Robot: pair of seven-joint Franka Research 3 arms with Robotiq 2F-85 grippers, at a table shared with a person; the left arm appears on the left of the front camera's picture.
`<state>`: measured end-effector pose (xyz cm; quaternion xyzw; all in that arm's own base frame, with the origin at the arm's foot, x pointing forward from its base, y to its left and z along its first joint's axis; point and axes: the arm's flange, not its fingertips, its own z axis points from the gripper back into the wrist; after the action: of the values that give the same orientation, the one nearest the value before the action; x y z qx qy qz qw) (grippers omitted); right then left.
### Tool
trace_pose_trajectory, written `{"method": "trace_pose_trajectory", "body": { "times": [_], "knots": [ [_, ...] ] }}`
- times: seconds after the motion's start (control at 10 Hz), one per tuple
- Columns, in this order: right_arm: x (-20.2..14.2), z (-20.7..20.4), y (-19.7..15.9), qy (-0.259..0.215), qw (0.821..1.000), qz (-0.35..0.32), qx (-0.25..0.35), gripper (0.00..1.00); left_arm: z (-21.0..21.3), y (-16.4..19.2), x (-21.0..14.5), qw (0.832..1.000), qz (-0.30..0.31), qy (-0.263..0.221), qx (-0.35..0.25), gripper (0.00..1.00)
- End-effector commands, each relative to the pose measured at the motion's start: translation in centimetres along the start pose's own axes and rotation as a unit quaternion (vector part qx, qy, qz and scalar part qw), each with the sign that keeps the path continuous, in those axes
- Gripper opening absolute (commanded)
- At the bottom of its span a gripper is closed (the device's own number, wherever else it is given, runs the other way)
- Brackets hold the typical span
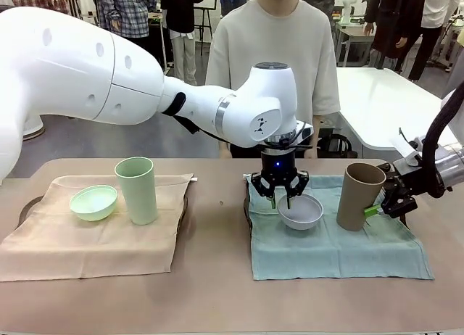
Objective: Set up a tray with a mat and arrange the tableware.
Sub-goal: Place the Picnic Bowl and Reusable plastic cup back onto the Handle tray in front of the human's position.
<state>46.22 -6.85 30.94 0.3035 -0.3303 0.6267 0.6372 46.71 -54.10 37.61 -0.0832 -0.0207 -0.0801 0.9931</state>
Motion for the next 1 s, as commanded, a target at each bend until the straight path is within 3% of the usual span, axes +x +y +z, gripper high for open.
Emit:
{"method": "trace_pose_trajectory", "body": {
  "times": [0.0,0.1,0.2,0.4,0.5,0.7,0.9],
  "knots": [
    [0.5,2.0,0.8,0.075,0.996,-0.052,0.002,1.00,2.6,1.3,-1.4,1.000,-0.004,-0.003,-0.005,0.47],
    [0.5,3.3,0.9,0.106,0.990,-0.093,0.003,1.00,4.0,2.0,-2.1,1.000,-0.003,-0.007,-0.007,1.00],
    [0.9,4.6,1.1,0.131,0.982,-0.135,-0.011,1.00,5.8,2.6,-2.8,1.000,-0.013,-0.017,-0.016,0.67],
    [5.6,7.0,2.6,0.158,0.968,-0.189,-0.047,1.00,10.5,4.5,-4.9,0.998,-0.043,-0.045,-0.017,0.67],
    [9.4,7.9,3.6,0.213,0.951,-0.209,-0.075,1.00,13.1,5.5,-6.4,0.995,-0.068,-0.068,-0.001,0.67],
    [16.5,7.9,4.5,0.270,0.914,-0.264,-0.146,1.00,18.2,7.8,-8.3,0.989,-0.101,-0.103,0.040,0.67],
    [22.6,6.8,4.7,0.381,0.831,-0.339,-0.221,1.00,21.6,10.9,-9.3,0.978,-0.128,-0.151,0.068,0.67]
  ]
}}
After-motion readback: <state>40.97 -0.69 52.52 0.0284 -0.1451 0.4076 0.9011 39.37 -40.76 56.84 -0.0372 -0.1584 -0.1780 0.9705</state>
